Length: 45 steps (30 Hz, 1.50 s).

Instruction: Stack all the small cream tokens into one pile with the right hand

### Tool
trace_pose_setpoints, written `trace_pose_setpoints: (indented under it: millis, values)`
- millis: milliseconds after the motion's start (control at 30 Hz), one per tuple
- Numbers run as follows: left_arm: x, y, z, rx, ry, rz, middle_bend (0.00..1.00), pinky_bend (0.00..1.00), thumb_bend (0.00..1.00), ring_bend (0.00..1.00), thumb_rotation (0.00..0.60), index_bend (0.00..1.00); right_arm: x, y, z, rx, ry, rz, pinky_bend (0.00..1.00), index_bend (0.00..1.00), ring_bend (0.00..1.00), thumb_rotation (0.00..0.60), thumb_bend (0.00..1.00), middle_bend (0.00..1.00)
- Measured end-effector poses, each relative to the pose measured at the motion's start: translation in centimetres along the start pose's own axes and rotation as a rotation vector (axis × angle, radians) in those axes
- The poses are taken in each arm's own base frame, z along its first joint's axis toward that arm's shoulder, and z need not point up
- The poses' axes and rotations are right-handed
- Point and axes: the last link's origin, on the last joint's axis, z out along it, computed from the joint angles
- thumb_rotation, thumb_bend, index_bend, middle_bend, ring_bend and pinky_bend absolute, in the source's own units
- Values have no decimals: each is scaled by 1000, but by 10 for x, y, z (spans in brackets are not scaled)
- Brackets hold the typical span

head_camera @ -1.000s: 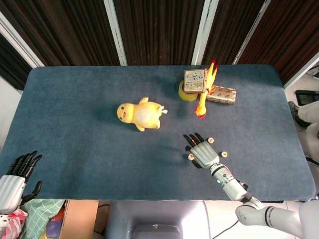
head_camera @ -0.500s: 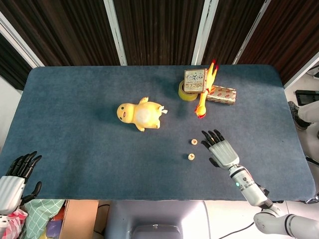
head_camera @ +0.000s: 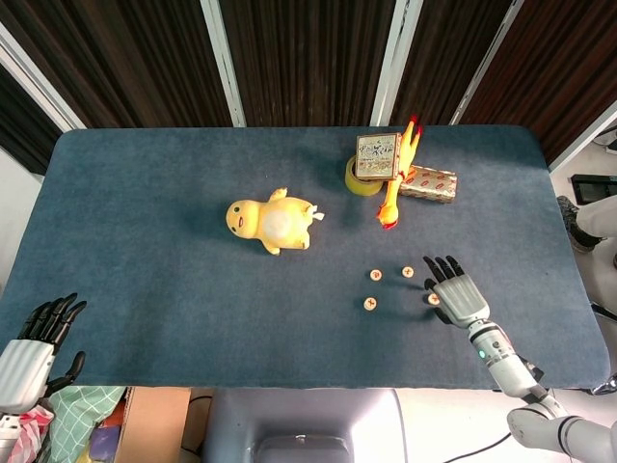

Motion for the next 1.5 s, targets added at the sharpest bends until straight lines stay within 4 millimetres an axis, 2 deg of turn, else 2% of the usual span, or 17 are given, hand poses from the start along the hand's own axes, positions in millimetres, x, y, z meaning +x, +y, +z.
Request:
trace_pose_setpoints:
  millis: [267, 833, 1200, 1333, 1500]
  values:
    - [0, 0, 0, 0, 0, 0, 0, 86, 452, 0, 600, 0, -3, -2, 1, 15, -2, 5, 0, 559, 0, 600, 446, 0]
    - [1, -1, 0, 2, 4, -1, 0, 86, 452, 0, 600, 0, 1, 6, 1, -18, -1, 23, 0, 564, 0, 600, 455, 0]
    - [1, -1, 1, 5, 6, -2, 0, 86, 451, 0, 600, 0, 1, 4, 1, -15, -7, 23, 0, 652, 0, 600, 484, 27]
    - [1, -1, 0, 5, 6, -3, 0, 86, 452, 0, 600, 0, 7, 1, -1, -6, 22, 42, 0, 655, 0, 600, 484, 27]
    - [1, -2, 1, 7, 4, -3, 0, 86, 452, 0, 600, 0, 26, -10, -4, 34, 89, 99, 0, 657, 0, 600, 484, 27]
